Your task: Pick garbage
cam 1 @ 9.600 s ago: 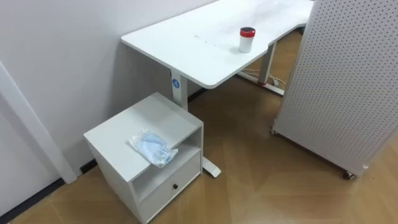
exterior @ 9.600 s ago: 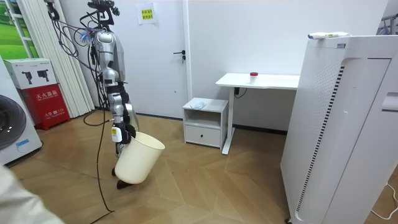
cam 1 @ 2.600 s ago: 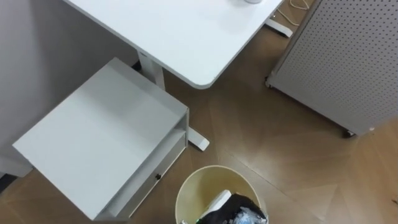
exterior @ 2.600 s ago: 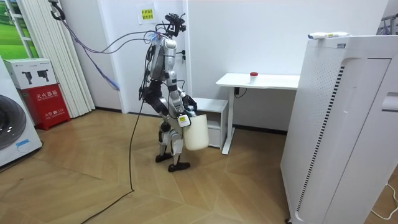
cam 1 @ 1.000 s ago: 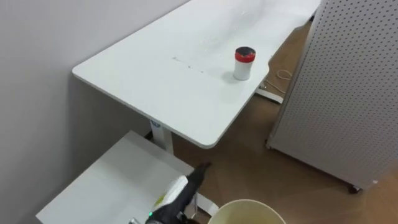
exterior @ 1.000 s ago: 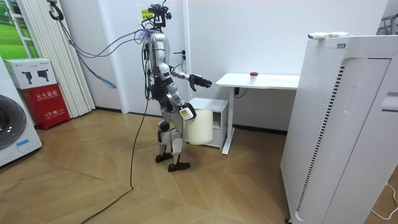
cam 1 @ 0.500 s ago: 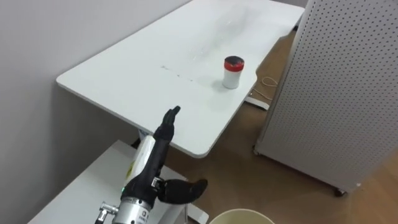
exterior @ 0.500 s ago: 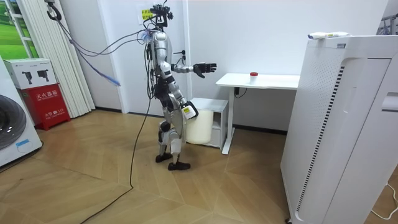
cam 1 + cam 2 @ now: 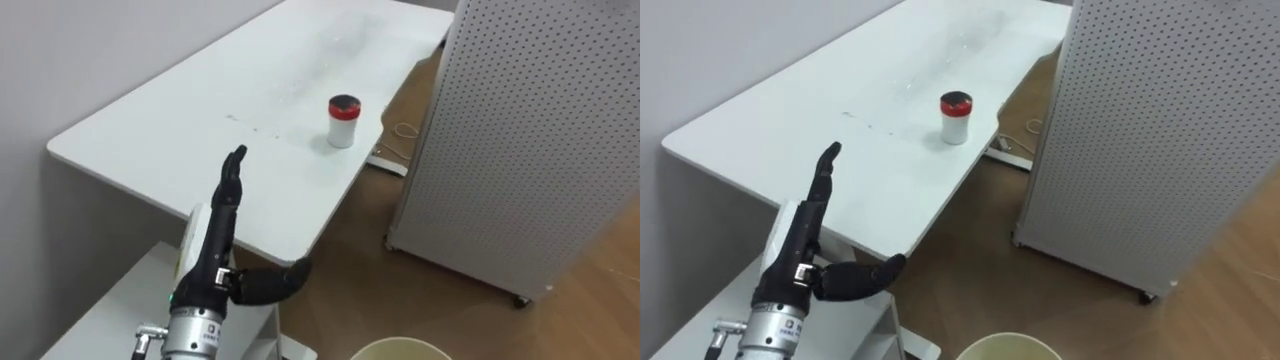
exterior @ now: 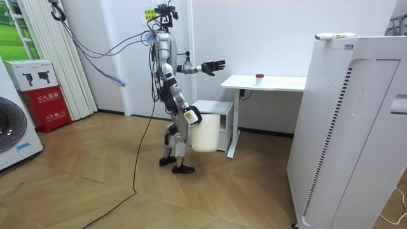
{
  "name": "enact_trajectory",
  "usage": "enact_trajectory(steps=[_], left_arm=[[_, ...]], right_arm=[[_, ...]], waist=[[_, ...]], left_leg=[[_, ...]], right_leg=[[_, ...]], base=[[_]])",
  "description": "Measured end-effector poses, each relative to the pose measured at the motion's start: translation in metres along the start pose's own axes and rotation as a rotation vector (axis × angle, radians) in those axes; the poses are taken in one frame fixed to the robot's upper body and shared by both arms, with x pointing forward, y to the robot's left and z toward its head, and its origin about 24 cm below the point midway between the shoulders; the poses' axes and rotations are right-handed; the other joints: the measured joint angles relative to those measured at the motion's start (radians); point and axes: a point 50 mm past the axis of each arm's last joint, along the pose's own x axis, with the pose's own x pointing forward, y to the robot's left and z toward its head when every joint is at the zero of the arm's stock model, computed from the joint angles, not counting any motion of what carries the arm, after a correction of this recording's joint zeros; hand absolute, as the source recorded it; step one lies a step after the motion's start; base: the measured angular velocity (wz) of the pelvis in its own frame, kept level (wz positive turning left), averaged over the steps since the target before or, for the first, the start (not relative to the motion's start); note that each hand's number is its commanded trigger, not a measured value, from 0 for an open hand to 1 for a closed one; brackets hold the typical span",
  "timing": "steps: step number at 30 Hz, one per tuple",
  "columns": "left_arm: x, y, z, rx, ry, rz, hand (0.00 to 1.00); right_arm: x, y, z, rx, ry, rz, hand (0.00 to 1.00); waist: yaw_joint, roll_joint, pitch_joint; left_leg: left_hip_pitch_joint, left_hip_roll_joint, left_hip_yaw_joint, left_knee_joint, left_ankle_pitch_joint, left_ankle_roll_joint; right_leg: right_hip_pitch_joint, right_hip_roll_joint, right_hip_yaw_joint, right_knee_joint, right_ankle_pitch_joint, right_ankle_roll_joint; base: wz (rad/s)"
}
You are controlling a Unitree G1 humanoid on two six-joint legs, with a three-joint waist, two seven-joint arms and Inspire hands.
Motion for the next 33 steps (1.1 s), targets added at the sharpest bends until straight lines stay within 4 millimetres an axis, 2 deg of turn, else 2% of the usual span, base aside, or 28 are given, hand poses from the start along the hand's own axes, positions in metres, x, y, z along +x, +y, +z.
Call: enact_trajectory(steps=[1, 2, 3, 4, 5, 6, 7, 8, 9, 10, 11, 13, 14, 15, 16, 17, 18, 19, 23, 25, 27, 29, 30, 31, 32, 33], left_arm=[[-0.001, -0.001, 0.0, -0.01, 0.003, 0.009, 0.0], [-0.001, -0.001, 0.0, -0.012, 0.005, 0.012, 0.0], [-0.002, -0.003, -0.001, -0.021, 0.013, 0.015, 0.0], [-0.006, -0.003, -0.004, -0.029, 0.03, 0.017, 0.0], [-0.006, -0.004, -0.004, -0.042, 0.034, 0.017, 0.0], [-0.007, -0.005, -0.004, -0.071, 0.041, 0.019, 0.0], [-0.008, -0.005, -0.005, -0.087, 0.048, 0.021, 0.0], [-0.011, -0.006, -0.009, -0.098, 0.062, 0.024, 0.0], [-0.013, -0.006, -0.014, -0.101, 0.086, 0.024, 0.0], [-0.015, -0.006, -0.019, -0.106, 0.109, 0.023, 0.0], [-0.016, -0.006, -0.021, -0.11, 0.118, 0.022, 0.0], [-0.019, -0.007, -0.024, -0.11, 0.139, 0.023, 0.0], [-0.021, -0.006, -0.026, -0.108, 0.145, 0.022, 0.0], [-0.023, -0.004, -0.028, -0.104, 0.153, 0.032, 0.0], [-0.022, 0.001, -0.029, -0.099, 0.156, 0.05, 0.0], [-0.022, 0.003, -0.03, -0.096, 0.158, 0.059, 0.0], [-0.022, 0.009, -0.032, -0.088, 0.165, 0.079, 0.0], [-0.022, 0.014, -0.034, -0.081, 0.169, 0.099, 0.0], [-0.021, 0.02, -0.035, -0.078, 0.171, 0.122, 0.0], [-0.02, 0.02, -0.035, -0.08, 0.169, 0.123, 0.0], [-0.02, 0.02, -0.034, -0.093, 0.171, 0.128, 0.0], [-0.02, 0.02, -0.034, -0.093, 0.17, 0.132, 0.0], [-0.02, 0.021, -0.034, -0.093, 0.17, 0.141, 0.0], [-0.02, 0.021, -0.034, -0.092, 0.168, 0.149, 0.0], [-0.02, 0.021, -0.034, -0.091, 0.166, 0.151, 0.0], [-0.019, 0.021, -0.033, -0.09, 0.164, 0.156, 0.0]], right_arm=[[0.0, -0.001, -0.002, -0.007, 0.009, -0.002, 1.0], [-0.001, -0.002, -0.002, -0.012, 0.009, -0.006, 1.0], [-0.001, -0.004, -0.003, -0.031, 0.013, -0.012, 1.0], [-0.002, -0.004, -0.004, -0.033, 0.017, -0.015, 1.0], [-0.002, -0.005, -0.004, -0.033, 0.017, -0.02, 1.0], [-0.002, -0.006, -0.005, -0.035, 0.02, -0.024, 1.0], [-0.002, -0.006, -0.006, -0.032, 0.023, -0.026, 1.0], [-0.003, -0.008, -0.008, -0.03, 0.027, -0.033, 1.0], [-0.004, -0.009, -0.009, -0.03, 0.032, -0.04, 1.0], [-0.004, -0.01, -0.01, -0.032, 0.034, -0.047, 1.0], [-0.004, -0.01, -0.011, -0.033, 0.036, -0.049, 1.0], [-0.005, -0.01, -0.014, -0.039, 0.047, -0.055, 1.0], [-0.006, -0.011, -0.016, -0.038, 0.054, -0.058, 1.0], [-0.007, -0.012, -0.02, -0.035, 0.061, -0.059, 1.0], [-0.008, -0.012, -0.019, -0.03, 0.054, -0.055, 1.0], [-0.008, -0.012, -0.018, -0.028, 0.049, -0.053, 1.0], [-0.008, -0.011, -0.016, -0.026, 0.037, -0.053, 1.0], [-0.008, -0.01, -0.014, -0.027, 0.025, -0.049, 1.0], [-0.008, -0.01, -0.01, -0.033, 0.003, -0.06, 1.0], [-0.008, -0.008, -0.006, -0.065, -0.008, -0.058, 1.0], [-0.007, -0.005, -0.002, -0.069, -0.023, -0.047, 1.0], [-0.007, -0.003, -0.002, -0.067, -0.027, -0.04, 1.0], [-0.007, -0.003, -0.002, -0.068, -0.027, -0.034, 1.0], [-0.007, -0.002, -0.001, -0.068, -0.032, -0.03, 1.0], [-0.007, -0.002, 0.0, -0.067, -0.035, -0.029, 1.0], [-0.006, -0.001, 0.002, -0.067, -0.038, -0.028, 1.0]], waist=[[0.004, -0.001, 0.0001], [0.011, 0.005, 0.0003], [0.028, 0.009, 0.002], [0.037, 0.01, -0.002], [0.034, 0.011, -0.0034], [0.035, 0.007, -0.0016], [0.042, 0.005, -0.0026], [0.056, 0.001, -0.0042], [0.07, 0.0, -0.0042], [0.08, 0.002, -0.0061], [0.08, 0.003, -0.0065], [0.097, 0.009, -0.0093], [0.103, 0.001, -0.0113], [0.105, 0.001, -0.0239], [0.106, -0.007, -0.0212], [0.106, -0.012, -0.0219], [0.112, -0.015, -0.0214], [0.117, -0.021, -0.0191], [0.108, -0.02, -0.0183], [0.11, -0.02, -0.0183], [0.112, -0.022, -0.0155], [0.119, -0.024, -0.0139], [0.129, -0.029, -0.0115], [0.134, -0.03, -0.0109], [0.136, -0.03, -0.0103], [0.136, -0.03, -0.0102]], left_leg=[[-0.047, 0.028, -0.028, 0.142, 0.003, 0.002], [-0.068, 0.043, -0.054, 0.205, 0.008, 0.005], [-0.112, 0.054, -0.122, 0.303, 0.032, 0.015], [-0.147, 0.045, -0.179, 0.333, 0.028, 0.018], [-0.169, 0.033, -0.204, 0.332, 0.026, 0.022], [-0.217, 0.007, -0.24, 0.312, 0.025, 0.023], [-0.239, -0.008, -0.253, 0.286, 0.026, 0.021], [-0.272, -0.04, -0.283, 0.201, 0.034, 0.011], [-0.295, -0.069, -0.315, 0.094, 0.058, -0.004], [-0.322, -0.093, -0.352, -0.001, 0.099, -0.01], [-0.334, -0.103, -0.37, -0.046, 0.12, -0.009], [-0.341, -0.119, -0.433, -0.189, 0.211, -0.008], [-0.335, -0.124, -0.443, -0.2, 0.243, -0.005], [-0.32, -0.136, -0.456, -0.212, 0.291, -0.002], [-0.308, -0.14, -0.451, -0.218, 0.33, 0.011], [-0.305, -0.141, -0.444, -0.216, 0.347, 0.02], [-0.305, -0.141, -0.429, -0.21, 0.377, 0.039], [-0.305, -0.153, -0.42, -0.199, 0.361, 0.048], [-0.291, -0.193, -0.41, -0.189, 0.316, 0.068], [-0.285, -0.215, -0.402, -0.169, 0.283, 0.081], [-0.285, -0.226, -0.397, -0.138, 0.251, 0.089], [-0.278, -0.232, -0.392, -0.109, 0.208, 0.097], [-0.268, -0.234, -0.376, -0.096, 0.184, 0.101], [-0.269, -0.24, -0.372, -0.07, 0.158, 0.11], [-0.269, -0.243, -0.371, -0.058, 0.144, 0.115], [-0.267, -0.245, -0.373, -0.03, 0.119, 0.122]], right_leg=[[0.004, 0.017, 0.029, 0.017, -0.015, -0.008], [0.009, 0.027, 0.05, 0.024, -0.018, -0.014], [0.025, 0.047, 0.088, 0.04, -0.021, -0.035], [0.032, 0.058, 0.114, 0.046, -0.028, -0.045], [0.035, 0.061, 0.123, 0.049, -0.031, -0.049], [0.041, 0.063, 0.142, 0.056, -0.041, -0.05], [0.043, 0.064, 0.155, 0.057, -0.043, -0.05], [0.048, 0.066, 0.185, 0.057, -0.047, -0.05], [0.056, 0.069, 0.211, 0.058, -0.05, -0.055], [0.059, 0.075, 0.227, 0.07, -0.059, -0.063], [0.06, 0.078, 0.233, 0.079, -0.067, -0.064], [0.071, 0.1, 0.267, 0.114, -0.106, -0.061], [0.073, 0.102, 0.275, 0.119, -0.118, -0.058], [0.081, 0.1, 0.285, 0.125, -0.14, -0.052], [0.089, 0.096, 0.292, 0.124, -0.153, -0.048], [0.091, 0.094, 0.297, 0.124, -0.16, -0.046], [0.092, 0.084, 0.291, 0.122, -0.171, -0.041], [0.1, 0.066, 0.283, 0.111, -0.18, -0.035], [0.145, 0.021, 0.277, 0.061, -0.197, -0.016], [0.166, -0.008, 0.255, 0.055, -0.211, 0.005], [0.176, -0.024, 0.234, 0.075, -0.22, 0.022], [0.17, -0.037, 0.21, 0.133, -0.232, 0.042], [0.149, -0.051, 0.188, 0.219, -0.238, 0.054], [0.118, -0.067, 0.162, 0.313, -0.237, 0.057], [0.101, -0.076, 0.153, 0.359, -0.233, 0.063], [0.075, -0.088, 0.136, 0.439, -0.212, 0.098]], base=[[-0.47], [-0.74], [-0.8], [-0.75], [-0.56], [-0.45], [-0.7], [-0.83], [-0.93], [-0.67], [-0.5], [-0.47], [-0.41], [-0.23], [-0.18], [-0.27], [-0.33], [-0.23], [0.03], [0.09], [0.08], [0.0], [-0.09], [-0.05], [0.1], [0.18]])
